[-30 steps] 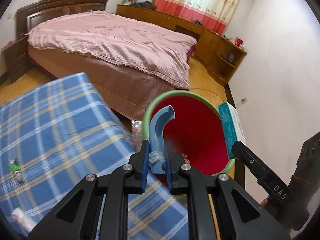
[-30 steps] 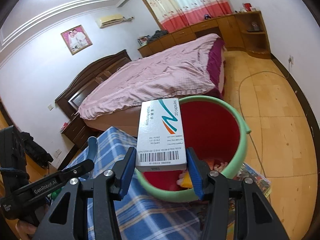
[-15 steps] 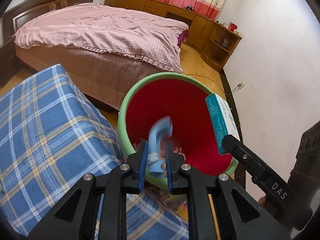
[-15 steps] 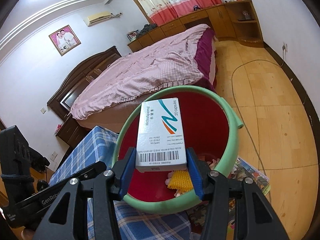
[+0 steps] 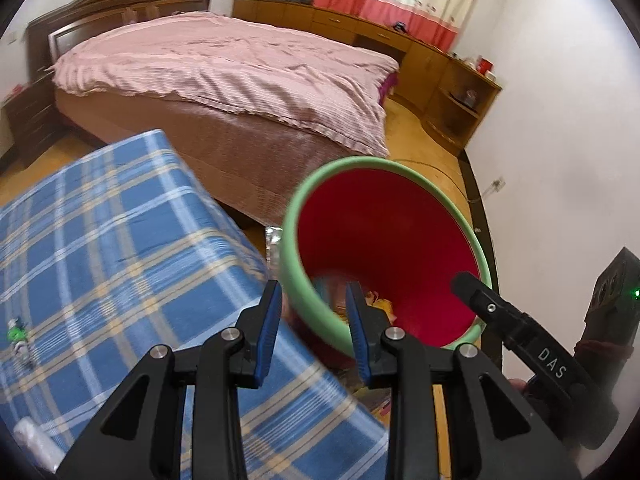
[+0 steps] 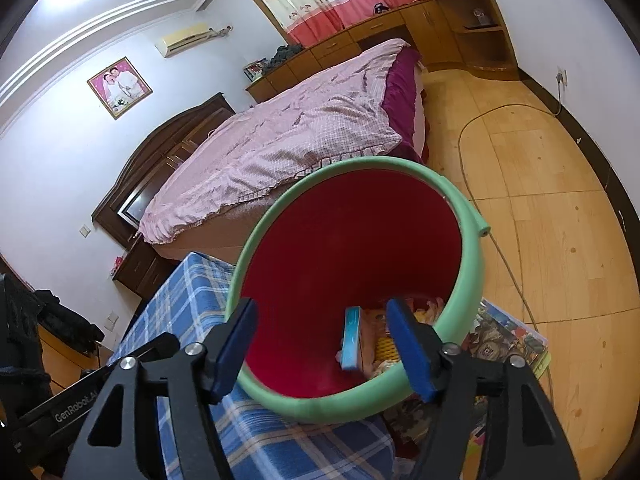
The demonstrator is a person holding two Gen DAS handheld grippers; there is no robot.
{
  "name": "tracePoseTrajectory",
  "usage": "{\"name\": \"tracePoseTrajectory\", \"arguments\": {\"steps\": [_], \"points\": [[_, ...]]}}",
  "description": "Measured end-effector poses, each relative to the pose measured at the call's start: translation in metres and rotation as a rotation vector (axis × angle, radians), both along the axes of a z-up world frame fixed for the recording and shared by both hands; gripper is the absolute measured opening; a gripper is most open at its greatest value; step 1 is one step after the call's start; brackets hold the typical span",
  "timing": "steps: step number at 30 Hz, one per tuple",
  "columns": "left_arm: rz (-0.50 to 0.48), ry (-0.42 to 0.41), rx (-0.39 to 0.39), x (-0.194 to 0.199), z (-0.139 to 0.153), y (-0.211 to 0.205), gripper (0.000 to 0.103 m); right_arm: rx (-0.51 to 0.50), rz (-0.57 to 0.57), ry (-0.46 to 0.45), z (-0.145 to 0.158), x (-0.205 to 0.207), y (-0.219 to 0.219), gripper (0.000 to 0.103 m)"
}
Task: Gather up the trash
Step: 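Move both open tools back toward the table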
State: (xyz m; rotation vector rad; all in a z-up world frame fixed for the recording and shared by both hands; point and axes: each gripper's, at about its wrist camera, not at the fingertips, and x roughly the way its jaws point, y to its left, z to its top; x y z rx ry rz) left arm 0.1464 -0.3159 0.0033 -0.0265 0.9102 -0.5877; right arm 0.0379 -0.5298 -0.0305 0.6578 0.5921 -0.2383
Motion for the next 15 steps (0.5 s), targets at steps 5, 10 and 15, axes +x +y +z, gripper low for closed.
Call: {"name": "tracePoseTrajectory", "arguments": {"steps": [5,10,15], "points": [[0.063,-0.014,0.006,-0.009,0.008,0.03,0.033,-0.01,0.033,-0.023,0.013,-0.007,0.016,0.072],[0.139,-0.013,0.026,-0.021,0.014,0.066,0.033,-0.016,0.064,-0.05,0.027,-0.017,0.037,0.074],[0.218,-0.004,0.05,-0.031,0.015,0.104,0.033,-0.015,0.11,-0.062,0.035,-0.026,0.064,0.075]]}}
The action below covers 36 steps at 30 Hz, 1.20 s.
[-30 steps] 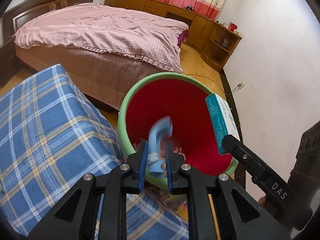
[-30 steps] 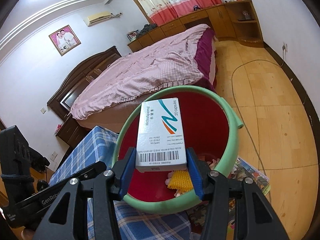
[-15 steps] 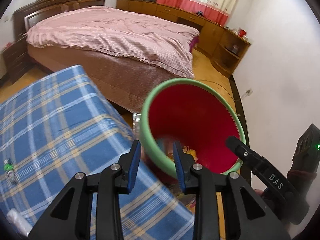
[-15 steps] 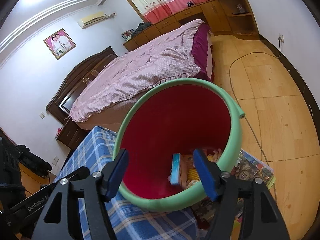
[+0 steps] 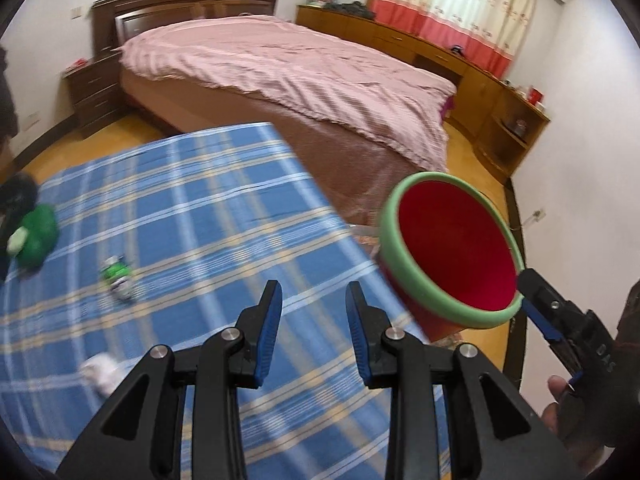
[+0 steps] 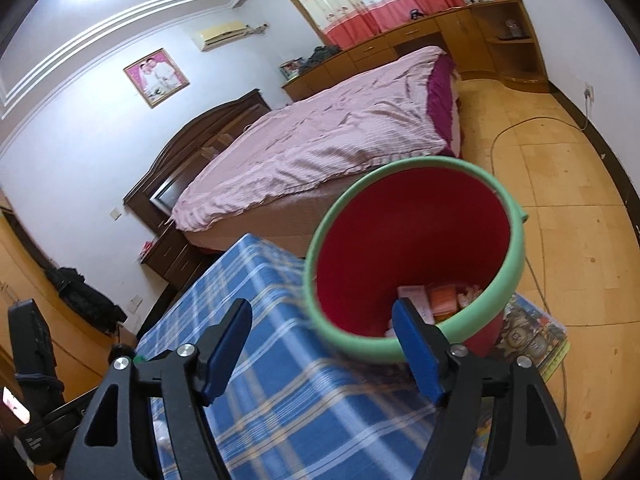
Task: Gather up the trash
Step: 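Move both open tools back toward the table, then grasp the white plastic bag with the left tool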
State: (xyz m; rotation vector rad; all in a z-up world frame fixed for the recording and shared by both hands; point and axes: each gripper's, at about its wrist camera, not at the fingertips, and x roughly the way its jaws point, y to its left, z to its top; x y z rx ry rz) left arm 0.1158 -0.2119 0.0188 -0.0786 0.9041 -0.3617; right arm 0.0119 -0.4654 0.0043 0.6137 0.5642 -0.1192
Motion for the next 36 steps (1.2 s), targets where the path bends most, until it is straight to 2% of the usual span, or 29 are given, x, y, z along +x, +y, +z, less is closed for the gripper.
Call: {"name": "tracePoseTrajectory", "arguments": {"steps": [4,7,12,19,29,31,36], "points": [[0.052,0.004,0.011,-0.009,-0.001,0.029,0.033,0.001,0.041,0.008,0.002,-0.003,0.024,0.077],[0.096,0.014,0.012,-0.016,-0.005,0.051,0.038,-0.003,0.077,0.018,0.001,-0.007,0.045,0.077],[0.167,0.079,-0.013,-0.024,-0.016,0.089,0.038,-0.023,0.111,0.027,-0.001,-0.013,0.07,0.078],[0.242,0.116,-0.041,-0.031,-0.027,0.129,0.038,-0.039,0.141,0.054,-0.005,-0.019,0.093,0.078],[0.29,0.204,-0.059,-0.028,-0.06,0.148,0.038,-0.062,0.152,0.085,-0.013,-0.023,0.107,0.078],[0.302,0.207,-0.085,-0.025,-0.065,0.15,0.039,-0.057,0.154,0.097,-0.017,-0.021,0.107,0.078],[0.315,0.194,-0.086,-0.02,-0.069,0.149,0.047,-0.051,0.163,0.117,-0.025,-0.017,0.107,0.078]]}}
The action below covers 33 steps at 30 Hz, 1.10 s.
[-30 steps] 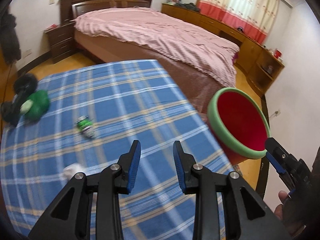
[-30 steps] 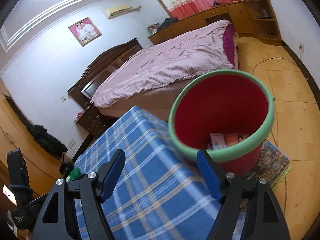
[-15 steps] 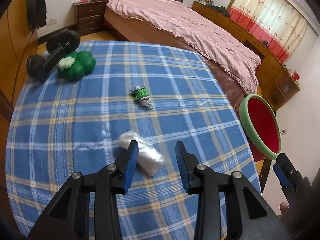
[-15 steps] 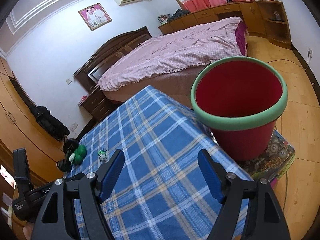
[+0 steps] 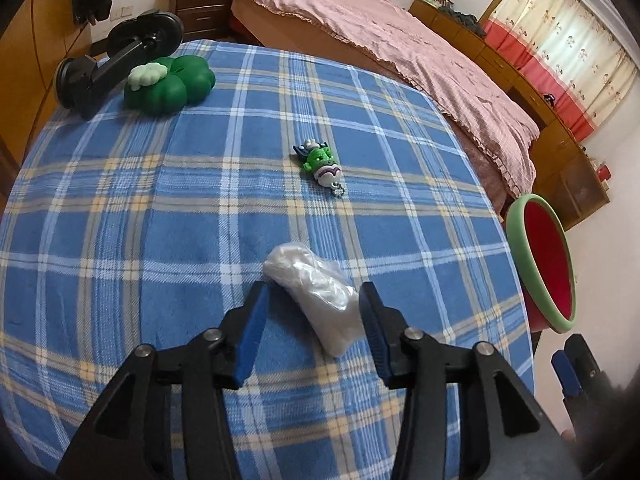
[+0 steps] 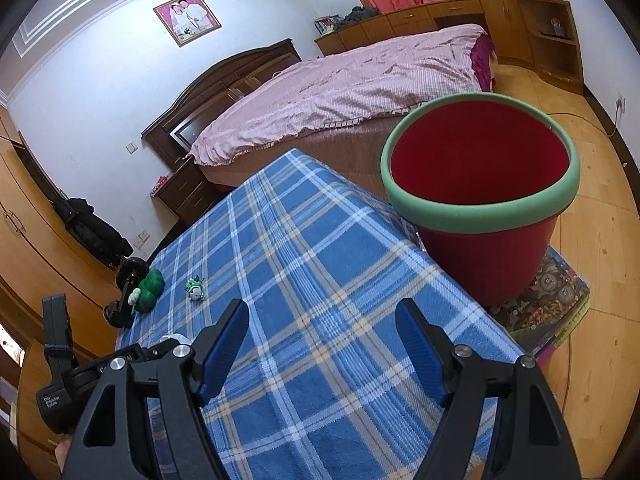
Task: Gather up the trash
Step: 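Grasp the white plastic bag with the left tool, then hold the white bag in the left tool while the right tool grasps the green toy figure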
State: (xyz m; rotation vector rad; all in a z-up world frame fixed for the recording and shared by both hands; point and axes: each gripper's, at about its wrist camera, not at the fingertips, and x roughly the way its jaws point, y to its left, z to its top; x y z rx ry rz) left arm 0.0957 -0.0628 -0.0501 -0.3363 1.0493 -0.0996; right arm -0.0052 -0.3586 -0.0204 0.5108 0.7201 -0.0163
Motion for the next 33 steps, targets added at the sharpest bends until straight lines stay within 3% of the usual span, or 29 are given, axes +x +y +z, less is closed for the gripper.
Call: {"name": "tracePoseTrajectory", "arguments": {"steps": [8,14,21,33], "points": [[-0.029,-0.03,-0.001,0.005,-0.013,-0.017,0.047,-0.007,0.016,0.019,-0.007,0.006,0.002,0.078],[-0.069,-0.058,-0.05,0.005,-0.017,-0.021,0.032,-0.026,0.02,0.024,-0.004,0.007,0.003,0.078],[-0.039,-0.087,-0.058,0.007,-0.007,0.001,0.031,-0.053,0.059,0.023,0.006,0.016,0.018,0.078],[0.024,-0.215,0.105,0.024,0.045,0.06,0.031,-0.144,0.193,-0.019,0.044,0.037,0.081,0.078]]}}
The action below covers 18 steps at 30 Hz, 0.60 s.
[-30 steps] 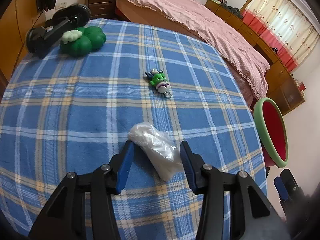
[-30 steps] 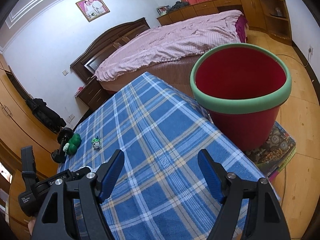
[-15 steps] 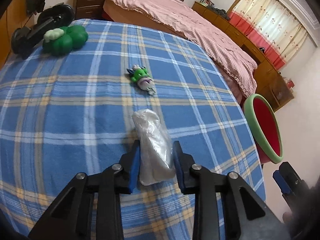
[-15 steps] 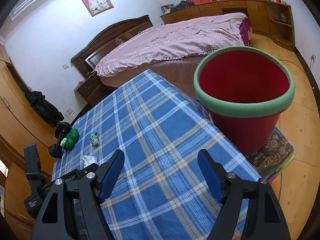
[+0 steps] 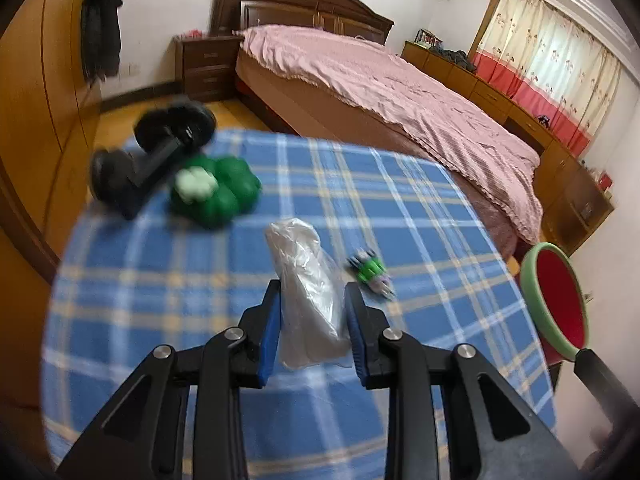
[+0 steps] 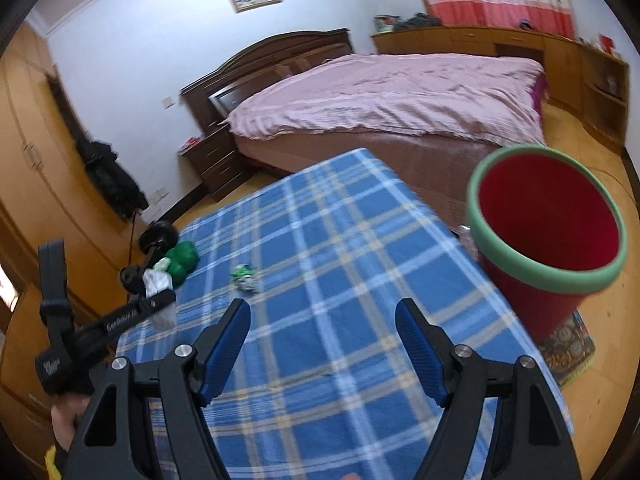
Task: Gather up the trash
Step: 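Hold the white bag in the left tool while the right tool grasps the green toy figure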
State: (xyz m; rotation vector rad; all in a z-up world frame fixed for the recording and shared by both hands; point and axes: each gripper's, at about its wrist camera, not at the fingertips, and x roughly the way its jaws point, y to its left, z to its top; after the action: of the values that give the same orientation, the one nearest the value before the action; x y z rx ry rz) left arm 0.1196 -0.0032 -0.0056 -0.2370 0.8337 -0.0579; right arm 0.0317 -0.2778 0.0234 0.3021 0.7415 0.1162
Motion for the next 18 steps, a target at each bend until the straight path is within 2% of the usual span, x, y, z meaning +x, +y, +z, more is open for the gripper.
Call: {"name": "tracePoseTrajectory", "arguments": {"steps": [3,10,18], "points": [[0.005,-0.028,0.063,0.005,0.006,0.013,0.031,-0.009,0.055,-0.003,0.006,0.011,0.021,0.077],[0.038,-0.036,0.048,0.008,-0.007,0.034,0.031,-0.032,0.157,-0.003,0.0,0.049,0.068,0.072],[0.102,-0.027,0.056,0.013,-0.032,0.048,0.031,-0.06,0.231,0.076,-0.057,0.108,0.112,0.06]]}}
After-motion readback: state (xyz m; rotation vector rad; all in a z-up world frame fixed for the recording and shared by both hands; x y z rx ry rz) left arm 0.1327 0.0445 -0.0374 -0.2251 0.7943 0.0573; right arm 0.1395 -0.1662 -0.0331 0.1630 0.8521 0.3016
